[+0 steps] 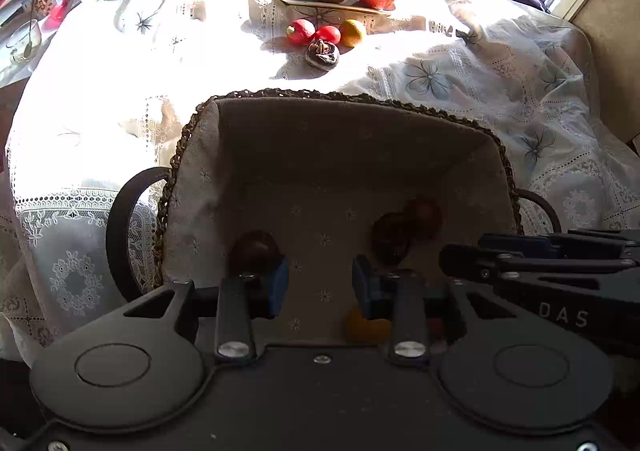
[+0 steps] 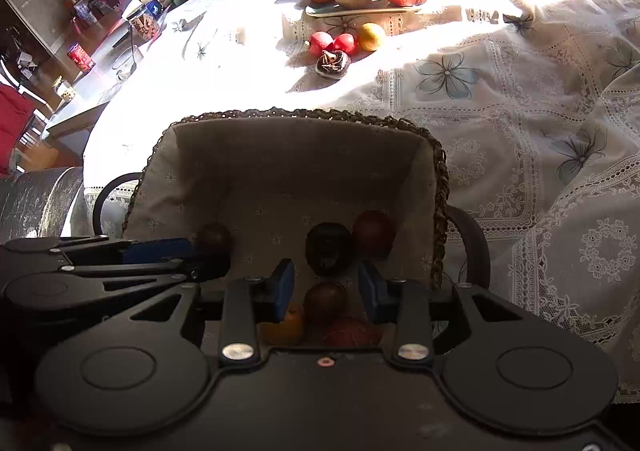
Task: Organize fruits
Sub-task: 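Move both grippers back to the loose fruit pile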
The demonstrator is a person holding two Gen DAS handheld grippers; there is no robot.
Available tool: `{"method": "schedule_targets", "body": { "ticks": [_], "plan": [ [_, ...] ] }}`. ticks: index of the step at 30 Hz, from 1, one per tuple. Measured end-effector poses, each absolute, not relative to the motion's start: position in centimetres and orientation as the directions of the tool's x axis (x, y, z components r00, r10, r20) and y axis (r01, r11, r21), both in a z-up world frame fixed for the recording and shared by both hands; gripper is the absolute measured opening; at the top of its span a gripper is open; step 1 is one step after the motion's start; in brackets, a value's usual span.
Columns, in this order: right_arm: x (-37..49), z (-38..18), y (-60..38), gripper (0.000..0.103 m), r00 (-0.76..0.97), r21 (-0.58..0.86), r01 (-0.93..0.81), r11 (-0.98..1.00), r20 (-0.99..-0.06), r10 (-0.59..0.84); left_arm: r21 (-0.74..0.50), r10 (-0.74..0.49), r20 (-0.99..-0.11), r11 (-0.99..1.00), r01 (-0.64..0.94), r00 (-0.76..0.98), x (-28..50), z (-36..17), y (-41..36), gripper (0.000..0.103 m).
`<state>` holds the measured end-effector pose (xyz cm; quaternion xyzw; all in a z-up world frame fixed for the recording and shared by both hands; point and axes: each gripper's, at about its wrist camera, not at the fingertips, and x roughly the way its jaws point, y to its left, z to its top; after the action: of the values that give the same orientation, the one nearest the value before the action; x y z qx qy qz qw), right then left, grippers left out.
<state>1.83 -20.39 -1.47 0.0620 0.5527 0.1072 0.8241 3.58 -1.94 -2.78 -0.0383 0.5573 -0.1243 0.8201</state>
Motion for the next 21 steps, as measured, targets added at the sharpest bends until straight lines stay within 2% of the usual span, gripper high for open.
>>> {"method": "schedule_targets", "body": {
  "ticks": [8, 21],
  "plan": [
    [4.7, 0.6, -21.0, 0.038, 0.436, 0.197, -0.078, 0.977, -0.875, 0.211, -0.18, -0.22, -0.874, 0.975, 0.131, 0.433, 6.2, -0.5, -1.3, 0.043],
    [14.8, 1.0, -21.4, 0.038, 0.484, 0.128, 0.016, 0.992, -0.869, 0.104, -0.16, -0.162, -0.849, 0.986, 0.049, 0.504, 14.7, 1.0, -1.4, 0.043]
  ]
}}
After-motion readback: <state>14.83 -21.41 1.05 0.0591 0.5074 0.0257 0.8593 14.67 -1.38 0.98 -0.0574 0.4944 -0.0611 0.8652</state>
